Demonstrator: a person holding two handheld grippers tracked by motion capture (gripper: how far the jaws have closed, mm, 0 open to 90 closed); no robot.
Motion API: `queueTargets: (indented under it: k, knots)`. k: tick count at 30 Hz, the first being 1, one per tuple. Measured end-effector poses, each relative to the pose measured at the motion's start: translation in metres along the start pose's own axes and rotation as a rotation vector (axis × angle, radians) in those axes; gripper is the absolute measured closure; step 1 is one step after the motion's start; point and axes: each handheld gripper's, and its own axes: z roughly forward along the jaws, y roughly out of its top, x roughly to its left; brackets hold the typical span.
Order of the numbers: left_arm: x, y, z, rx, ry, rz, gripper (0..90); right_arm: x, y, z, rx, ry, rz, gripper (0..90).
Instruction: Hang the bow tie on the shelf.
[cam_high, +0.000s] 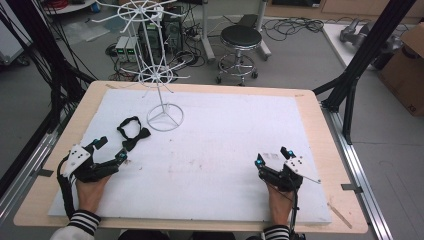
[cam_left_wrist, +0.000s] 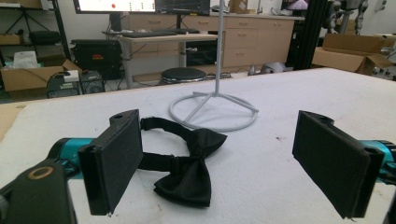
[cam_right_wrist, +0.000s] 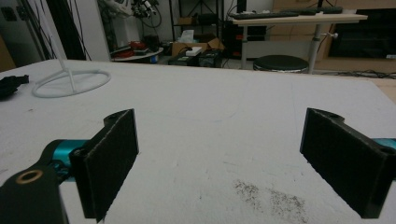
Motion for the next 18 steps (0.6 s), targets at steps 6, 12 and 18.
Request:
queueTargets:
  k: [6, 12, 18]
  knots:
    - [-0.0003, 0.0000, 0.0000, 0.000, 0.005, 0.001, 16.3, 0.0001, 0.0000, -0.0002, 0.002, 0.003, -0.003, 10.4]
    - [0.0007, 0.0001, -0.0003, 0.000, 0.004, -0.004, 15.7, 0.0004, -0.0001, -0.0005, 0.000, 0.005, -0.005, 10.4]
    - [-0.0015, 0.0006, 0.0008, 0.011, 0.012, 0.016, 15.9, 0.0001, 0.0000, -0.0005, 0.001, 0.009, -0.003, 10.4]
